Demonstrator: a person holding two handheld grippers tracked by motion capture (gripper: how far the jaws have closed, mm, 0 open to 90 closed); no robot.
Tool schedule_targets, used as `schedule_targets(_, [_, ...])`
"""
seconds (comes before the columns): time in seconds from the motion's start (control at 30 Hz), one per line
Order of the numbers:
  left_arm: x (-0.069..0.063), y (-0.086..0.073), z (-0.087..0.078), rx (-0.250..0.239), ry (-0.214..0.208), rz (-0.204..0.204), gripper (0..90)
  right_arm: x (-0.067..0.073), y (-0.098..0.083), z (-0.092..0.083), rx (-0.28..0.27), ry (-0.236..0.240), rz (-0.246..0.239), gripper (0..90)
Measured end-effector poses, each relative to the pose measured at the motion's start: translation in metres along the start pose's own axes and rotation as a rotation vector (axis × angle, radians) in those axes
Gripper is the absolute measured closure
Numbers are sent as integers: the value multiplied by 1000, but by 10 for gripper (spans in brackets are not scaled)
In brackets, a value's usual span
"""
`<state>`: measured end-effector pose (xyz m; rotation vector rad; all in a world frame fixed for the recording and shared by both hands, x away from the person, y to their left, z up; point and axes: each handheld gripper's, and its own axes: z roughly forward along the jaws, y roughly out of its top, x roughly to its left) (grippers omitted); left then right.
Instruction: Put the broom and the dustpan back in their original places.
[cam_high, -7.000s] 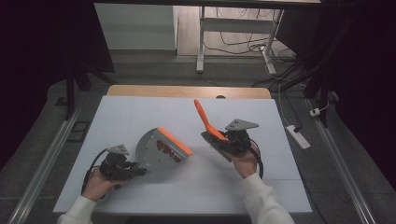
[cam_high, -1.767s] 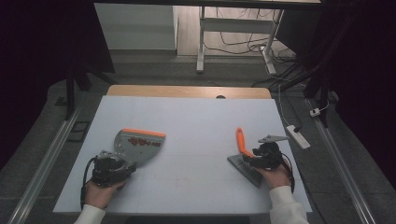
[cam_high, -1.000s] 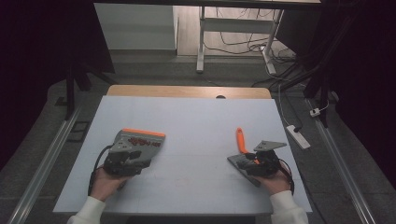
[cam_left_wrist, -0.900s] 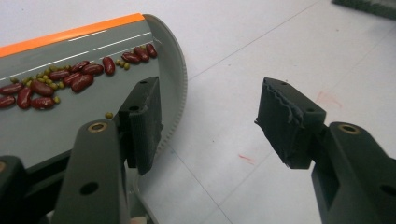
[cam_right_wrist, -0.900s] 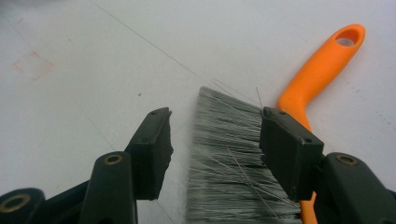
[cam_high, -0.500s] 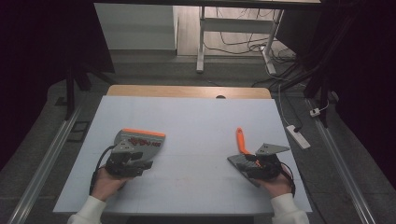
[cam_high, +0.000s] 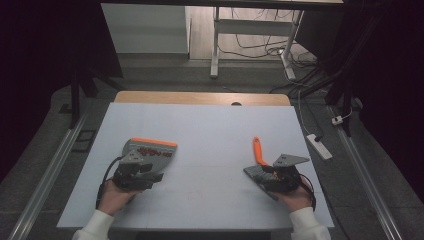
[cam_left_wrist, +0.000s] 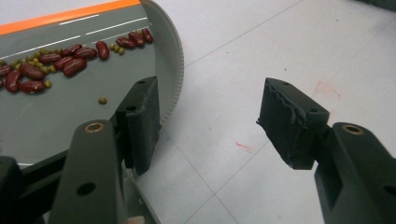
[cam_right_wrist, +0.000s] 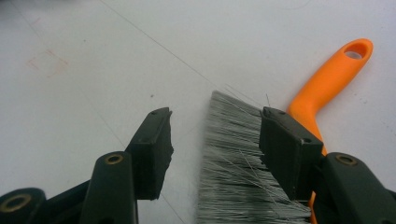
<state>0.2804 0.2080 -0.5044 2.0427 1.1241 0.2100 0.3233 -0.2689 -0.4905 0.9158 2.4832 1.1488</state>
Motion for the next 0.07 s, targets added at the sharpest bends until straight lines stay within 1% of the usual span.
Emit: schedule_targets(0.07, [-1,1,1,-2,-1,0,389,-1,-1,-1,-3,-1,-5,437])
